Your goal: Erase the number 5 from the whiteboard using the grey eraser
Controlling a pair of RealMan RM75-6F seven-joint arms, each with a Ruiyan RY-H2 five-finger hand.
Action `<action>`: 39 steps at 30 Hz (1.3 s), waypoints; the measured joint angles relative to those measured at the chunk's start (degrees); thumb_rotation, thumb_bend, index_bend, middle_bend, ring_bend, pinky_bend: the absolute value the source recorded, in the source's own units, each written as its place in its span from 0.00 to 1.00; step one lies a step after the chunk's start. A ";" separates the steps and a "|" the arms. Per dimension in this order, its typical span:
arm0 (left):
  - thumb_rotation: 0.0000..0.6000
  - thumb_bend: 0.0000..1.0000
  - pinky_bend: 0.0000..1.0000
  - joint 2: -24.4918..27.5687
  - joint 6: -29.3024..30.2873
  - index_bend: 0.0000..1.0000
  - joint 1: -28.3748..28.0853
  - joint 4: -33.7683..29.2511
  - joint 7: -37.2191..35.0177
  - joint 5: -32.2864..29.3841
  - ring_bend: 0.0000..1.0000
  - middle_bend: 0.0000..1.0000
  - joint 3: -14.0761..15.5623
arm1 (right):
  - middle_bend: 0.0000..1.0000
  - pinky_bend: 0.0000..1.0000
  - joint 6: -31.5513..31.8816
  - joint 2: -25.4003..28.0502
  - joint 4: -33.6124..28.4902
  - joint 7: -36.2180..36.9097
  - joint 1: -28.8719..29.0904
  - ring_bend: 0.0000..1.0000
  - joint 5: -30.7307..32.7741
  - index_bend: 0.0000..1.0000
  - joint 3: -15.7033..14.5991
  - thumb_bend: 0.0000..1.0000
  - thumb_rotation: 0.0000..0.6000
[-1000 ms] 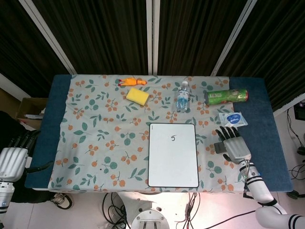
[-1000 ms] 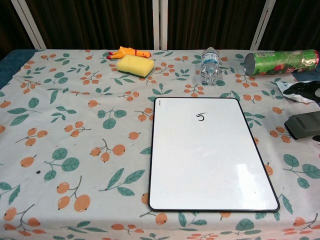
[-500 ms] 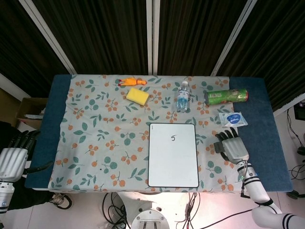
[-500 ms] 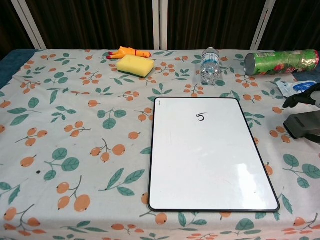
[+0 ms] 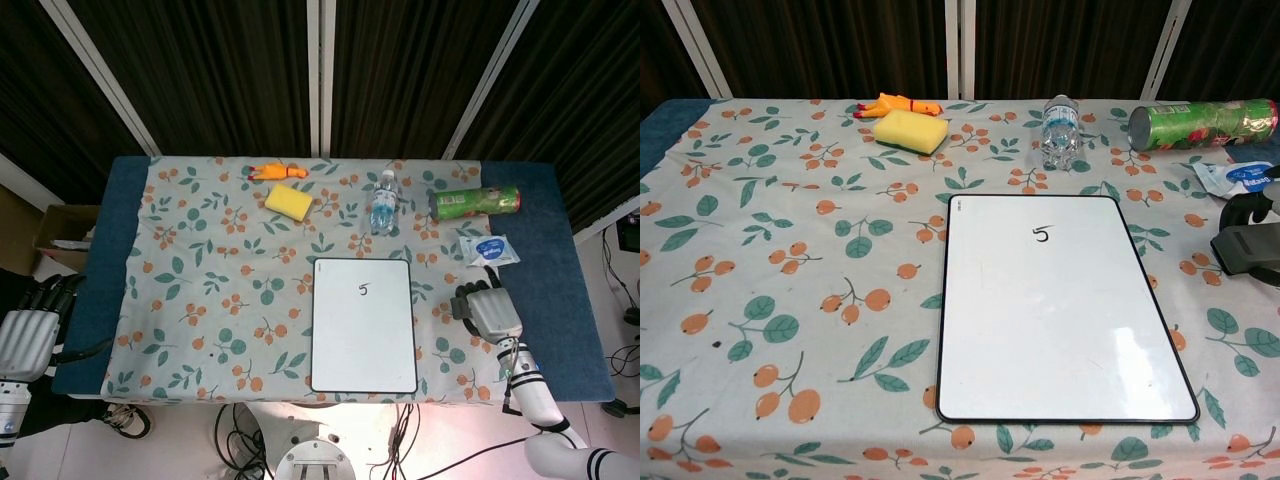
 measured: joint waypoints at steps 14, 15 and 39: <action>0.27 0.00 0.16 0.20 -0.23 0.11 -0.22 0.07 -0.26 0.03 0.09 0.13 -0.06 | 0.49 0.17 2.05 1.34 -3.37 1.81 1.53 0.42 -2.05 0.60 2.08 0.34 1.00; 0.27 0.00 0.16 0.22 -0.24 0.11 -0.24 0.05 -0.29 0.04 0.09 0.13 -0.08 | 0.49 0.19 1.84 1.61 -4.36 1.71 1.98 0.42 -2.06 0.60 2.47 0.34 1.00; 0.27 0.00 0.16 0.67 -0.45 0.11 0.12 1.27 -2.18 -0.86 0.09 0.13 -0.02 | 0.53 0.38 -10.62 -12.75 -7.37 -20.72 19.35 0.46 13.03 0.65 6.74 0.36 1.00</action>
